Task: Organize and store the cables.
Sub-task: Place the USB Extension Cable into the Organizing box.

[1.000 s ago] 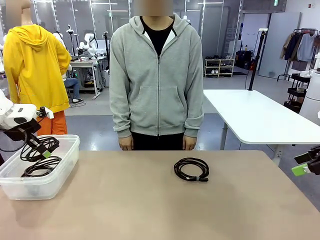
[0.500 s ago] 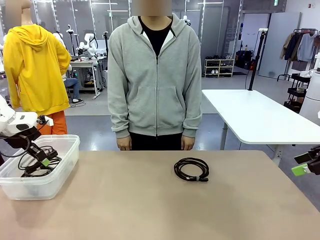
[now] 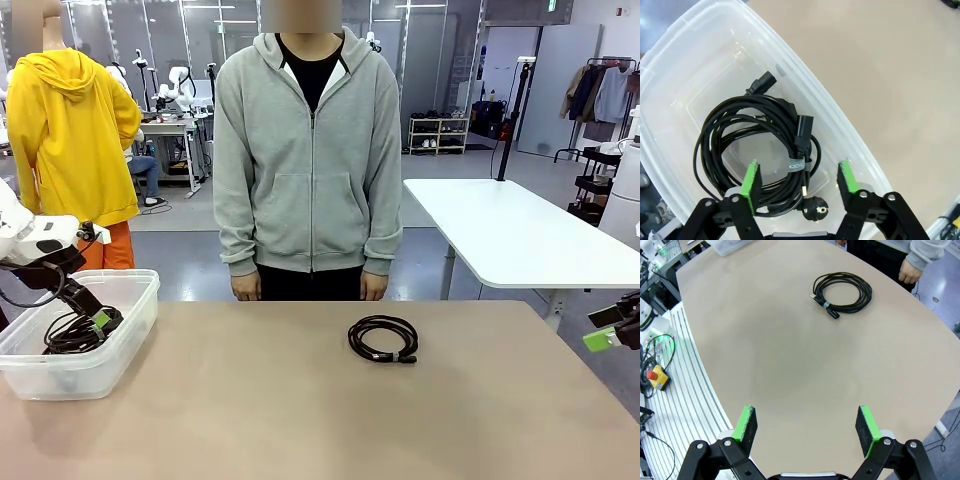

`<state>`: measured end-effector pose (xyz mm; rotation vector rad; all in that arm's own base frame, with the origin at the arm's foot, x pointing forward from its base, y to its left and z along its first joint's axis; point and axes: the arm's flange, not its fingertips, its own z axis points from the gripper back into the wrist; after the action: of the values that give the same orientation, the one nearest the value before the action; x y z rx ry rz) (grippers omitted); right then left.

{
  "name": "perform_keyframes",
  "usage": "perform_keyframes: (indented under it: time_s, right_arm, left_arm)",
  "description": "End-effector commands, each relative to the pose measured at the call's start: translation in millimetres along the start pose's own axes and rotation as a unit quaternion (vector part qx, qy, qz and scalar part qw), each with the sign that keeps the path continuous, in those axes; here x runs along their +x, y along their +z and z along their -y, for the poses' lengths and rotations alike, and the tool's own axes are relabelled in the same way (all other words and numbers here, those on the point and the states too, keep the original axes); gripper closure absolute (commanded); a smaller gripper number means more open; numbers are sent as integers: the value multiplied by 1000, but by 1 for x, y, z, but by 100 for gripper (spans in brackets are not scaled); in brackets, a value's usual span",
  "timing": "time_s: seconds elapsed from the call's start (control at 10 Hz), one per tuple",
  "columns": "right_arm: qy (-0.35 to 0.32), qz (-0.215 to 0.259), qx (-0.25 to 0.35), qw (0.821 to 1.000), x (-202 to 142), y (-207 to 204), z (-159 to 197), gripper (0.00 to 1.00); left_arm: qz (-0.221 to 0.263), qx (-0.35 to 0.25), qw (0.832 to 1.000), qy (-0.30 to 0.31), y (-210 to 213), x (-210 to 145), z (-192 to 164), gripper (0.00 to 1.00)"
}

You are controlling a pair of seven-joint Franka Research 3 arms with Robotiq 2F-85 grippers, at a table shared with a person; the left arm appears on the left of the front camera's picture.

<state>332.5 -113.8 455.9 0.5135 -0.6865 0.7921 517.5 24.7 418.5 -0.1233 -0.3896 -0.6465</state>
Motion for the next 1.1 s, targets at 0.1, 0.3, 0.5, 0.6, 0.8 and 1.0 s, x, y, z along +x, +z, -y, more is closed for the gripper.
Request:
perform_keyframes:
  time_s: [0.1, 0.3, 0.5, 0.6, 0.8, 1.0]
  right_arm:
    - [5, -4, 2, 1000, -3, 2, -2, 0]
    - [5, -4, 2, 1000, -3, 2, -2, 0]
    - [5, -4, 2, 1000, -3, 2, -2, 0]
    - [5, -4, 2, 1000, -3, 2, -2, 0]
    - [5, -4, 2, 1000, -3, 2, -2, 0]
    - [5, -4, 2, 1000, -3, 2, -2, 0]
  left_arm:
    - [12, 15, 1000, 14, 6, -9, 13, 0]
    - [27, -16, 999, 12, 12, -10, 18, 0]
    - [6, 4, 1000, 3, 6, -4, 8, 0]
    - [6, 4, 1000, 3, 6, -4, 8, 0]
    - [6, 4, 1000, 3, 6, -4, 8, 0]
    - [6, 4, 1000, 3, 6, -4, 8, 0]
